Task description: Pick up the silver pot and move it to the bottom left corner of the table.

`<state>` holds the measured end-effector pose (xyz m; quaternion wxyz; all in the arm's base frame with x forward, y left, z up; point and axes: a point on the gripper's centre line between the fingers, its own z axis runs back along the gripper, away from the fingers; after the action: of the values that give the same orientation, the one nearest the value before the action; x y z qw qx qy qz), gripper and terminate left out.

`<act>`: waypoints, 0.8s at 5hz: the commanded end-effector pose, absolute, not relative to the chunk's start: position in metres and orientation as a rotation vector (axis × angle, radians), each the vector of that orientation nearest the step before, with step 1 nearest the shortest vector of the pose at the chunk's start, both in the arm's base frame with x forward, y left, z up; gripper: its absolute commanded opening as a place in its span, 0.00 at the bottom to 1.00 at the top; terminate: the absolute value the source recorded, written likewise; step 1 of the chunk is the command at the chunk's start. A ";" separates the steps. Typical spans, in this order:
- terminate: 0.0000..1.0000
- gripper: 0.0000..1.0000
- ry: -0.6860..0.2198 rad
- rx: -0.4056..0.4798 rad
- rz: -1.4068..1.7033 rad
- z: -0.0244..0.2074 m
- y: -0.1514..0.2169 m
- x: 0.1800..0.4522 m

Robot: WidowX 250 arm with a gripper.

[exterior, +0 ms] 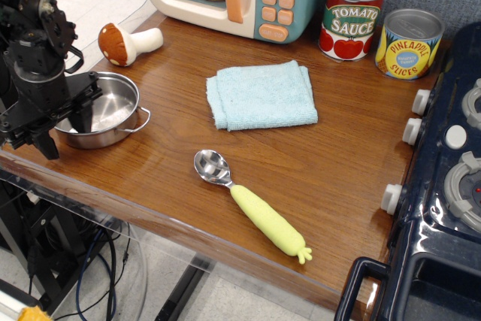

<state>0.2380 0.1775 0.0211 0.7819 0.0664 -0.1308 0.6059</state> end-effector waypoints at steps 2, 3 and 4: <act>0.00 1.00 -0.479 0.146 1.290 0.100 0.153 0.238; 0.00 1.00 -0.479 0.146 1.290 0.100 0.153 0.238; 0.00 1.00 -0.479 0.146 1.290 0.100 0.153 0.238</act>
<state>0.2409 0.1595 0.0927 0.7733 0.0699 -0.2010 0.5972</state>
